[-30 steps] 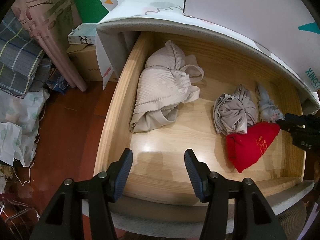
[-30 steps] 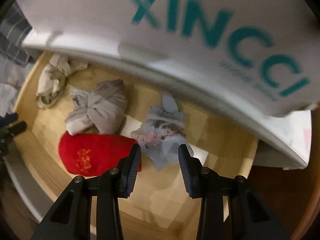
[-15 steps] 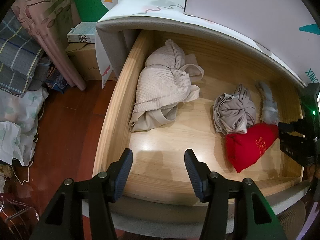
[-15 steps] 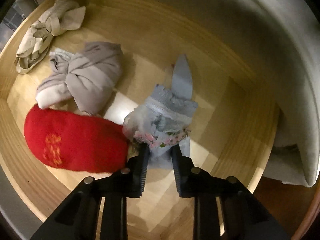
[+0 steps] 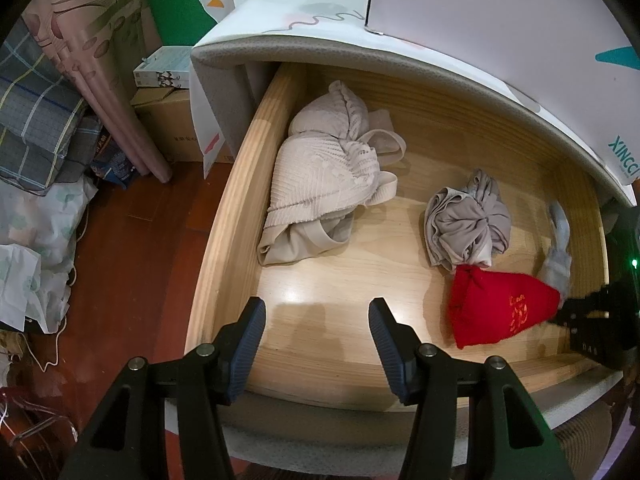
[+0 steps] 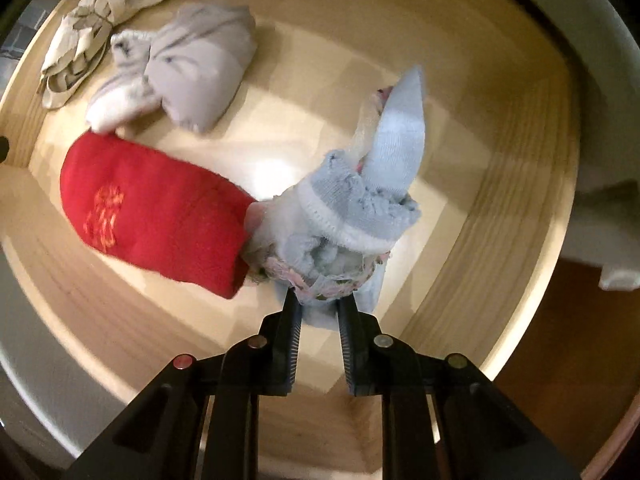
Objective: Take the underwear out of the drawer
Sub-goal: 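Close the right gripper on the pale blue floral bundle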
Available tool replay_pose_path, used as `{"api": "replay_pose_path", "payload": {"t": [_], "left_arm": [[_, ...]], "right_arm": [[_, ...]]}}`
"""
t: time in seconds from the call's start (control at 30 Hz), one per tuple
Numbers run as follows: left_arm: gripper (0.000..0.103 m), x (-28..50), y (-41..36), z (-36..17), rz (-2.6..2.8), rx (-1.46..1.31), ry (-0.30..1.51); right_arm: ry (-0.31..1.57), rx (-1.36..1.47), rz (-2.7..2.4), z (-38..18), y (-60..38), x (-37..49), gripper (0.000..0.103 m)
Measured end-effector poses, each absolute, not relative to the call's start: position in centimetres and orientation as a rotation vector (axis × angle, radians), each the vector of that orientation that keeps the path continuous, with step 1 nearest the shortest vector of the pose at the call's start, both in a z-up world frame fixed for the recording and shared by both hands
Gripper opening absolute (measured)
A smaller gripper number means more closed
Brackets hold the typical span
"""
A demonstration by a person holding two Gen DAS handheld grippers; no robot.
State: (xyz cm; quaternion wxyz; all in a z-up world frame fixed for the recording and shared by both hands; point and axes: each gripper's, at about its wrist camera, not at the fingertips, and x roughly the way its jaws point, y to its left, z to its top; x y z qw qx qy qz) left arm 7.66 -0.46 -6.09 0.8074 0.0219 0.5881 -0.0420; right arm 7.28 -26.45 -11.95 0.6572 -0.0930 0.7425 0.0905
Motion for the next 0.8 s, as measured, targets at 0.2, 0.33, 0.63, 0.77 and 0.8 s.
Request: {"api": "replay_pose_path", "payload": {"t": [0.2,0.33,0.63,0.77,0.8], "left_arm": [[0.055,7.6,-0.5,-6.1,-0.095,0.043,1.257],[0.055,7.6,-0.5,-6.1,-0.096,0.045,1.255],[0.055,7.6,-0.6,-6.1,-0.096,0.047,1.256],[0.055,7.8,-0.5,-6.1,-0.099,0.043,1.264],[0.055,7.8,-0.5,-6.1,-0.1,0.042,1.265]], "right_arm": [[1.731,-0.167,0.198,-12.1,-27.3,6.9,0.02],[1.703,-0.136,0.17,-11.3,-27.8,6.1,0.029],[1.626,-0.197,0.114,-11.1,-26.2,9.6,0.057],[1.641,-0.247,0.119,-12.4,-25.6,10.7,0.058],[1.644,-0.251,0.127,-12.7,-25.5,11.0,0.056]]}}
